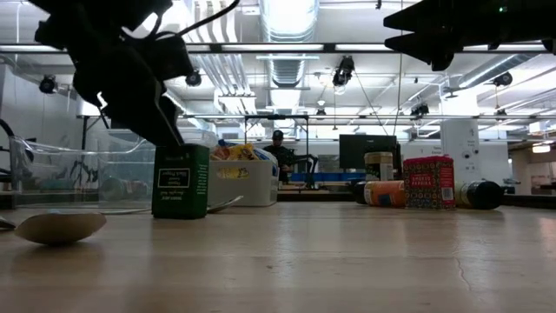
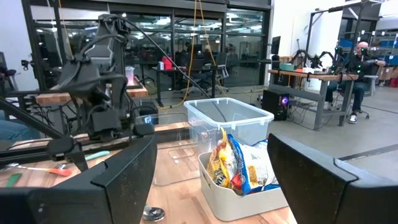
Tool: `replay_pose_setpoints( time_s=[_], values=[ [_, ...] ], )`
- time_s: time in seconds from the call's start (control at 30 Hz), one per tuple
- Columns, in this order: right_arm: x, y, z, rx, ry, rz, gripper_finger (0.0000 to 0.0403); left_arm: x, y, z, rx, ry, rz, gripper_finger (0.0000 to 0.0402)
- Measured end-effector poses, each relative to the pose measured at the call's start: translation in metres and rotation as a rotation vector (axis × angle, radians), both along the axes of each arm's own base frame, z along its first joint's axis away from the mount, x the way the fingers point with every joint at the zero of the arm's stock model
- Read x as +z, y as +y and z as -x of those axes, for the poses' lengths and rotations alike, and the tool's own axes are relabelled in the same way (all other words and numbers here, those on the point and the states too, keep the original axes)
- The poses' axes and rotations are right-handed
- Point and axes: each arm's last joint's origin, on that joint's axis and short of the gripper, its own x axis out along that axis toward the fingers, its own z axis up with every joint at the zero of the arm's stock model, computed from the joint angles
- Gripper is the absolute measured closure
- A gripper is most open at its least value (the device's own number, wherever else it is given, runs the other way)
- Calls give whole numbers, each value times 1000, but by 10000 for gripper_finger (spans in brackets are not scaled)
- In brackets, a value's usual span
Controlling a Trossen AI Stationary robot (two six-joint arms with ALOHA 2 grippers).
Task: Pick & Place Food Item
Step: Put the black seasoning can into the white bin
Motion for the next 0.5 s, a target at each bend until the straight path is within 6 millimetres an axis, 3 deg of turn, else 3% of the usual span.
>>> replay_pose_setpoints(
  time_s=[0.33,0.5],
  values=[
    [0,0,0,0,0,0,99,-11,1,4,3,-63,1,46],
    [0,0,0,0,0,0,99,-11,1,4,-3,-58,3,83]
  ],
)
